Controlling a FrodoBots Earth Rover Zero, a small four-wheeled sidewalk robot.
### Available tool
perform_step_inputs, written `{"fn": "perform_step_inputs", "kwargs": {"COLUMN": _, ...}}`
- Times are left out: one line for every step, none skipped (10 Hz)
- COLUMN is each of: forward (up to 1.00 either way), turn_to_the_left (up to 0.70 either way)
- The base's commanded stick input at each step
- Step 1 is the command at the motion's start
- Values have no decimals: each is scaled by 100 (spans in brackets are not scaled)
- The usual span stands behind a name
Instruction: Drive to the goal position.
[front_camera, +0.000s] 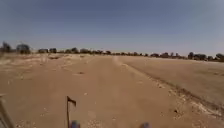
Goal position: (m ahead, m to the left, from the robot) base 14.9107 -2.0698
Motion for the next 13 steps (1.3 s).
{"fn": "perform_step_inputs", "kwargs": {"forward": 50, "turn_to_the_left": 0}}
{"fn": "perform_step_inputs", "kwargs": {"forward": 50, "turn_to_the_left": 0}}
{"fn": "perform_step_inputs", "kwargs": {"forward": 50, "turn_to_the_left": 0}}
{"fn": "perform_step_inputs", "kwargs": {"forward": 50, "turn_to_the_left": 0}}
{"fn": "perform_step_inputs", "kwargs": {"forward": 50, "turn_to_the_left": 0}}
{"fn": "perform_step_inputs", "kwargs": {"forward": 50, "turn_to_the_left": 0}}
{"fn": "perform_step_inputs", "kwargs": {"forward": 50, "turn_to_the_left": 0}}
{"fn": "perform_step_inputs", "kwargs": {"forward": 50, "turn_to_the_left": 0}}
{"fn": "perform_step_inputs", "kwargs": {"forward": 50, "turn_to_the_left": 0}}
{"fn": "perform_step_inputs", "kwargs": {"forward": 50, "turn_to_the_left": 0}}
{"fn": "perform_step_inputs", "kwargs": {"forward": 50, "turn_to_the_left": 0}}
{"fn": "perform_step_inputs", "kwargs": {"forward": 50, "turn_to_the_left": 0}}
{"fn": "perform_step_inputs", "kwargs": {"forward": 50, "turn_to_the_left": 0}}
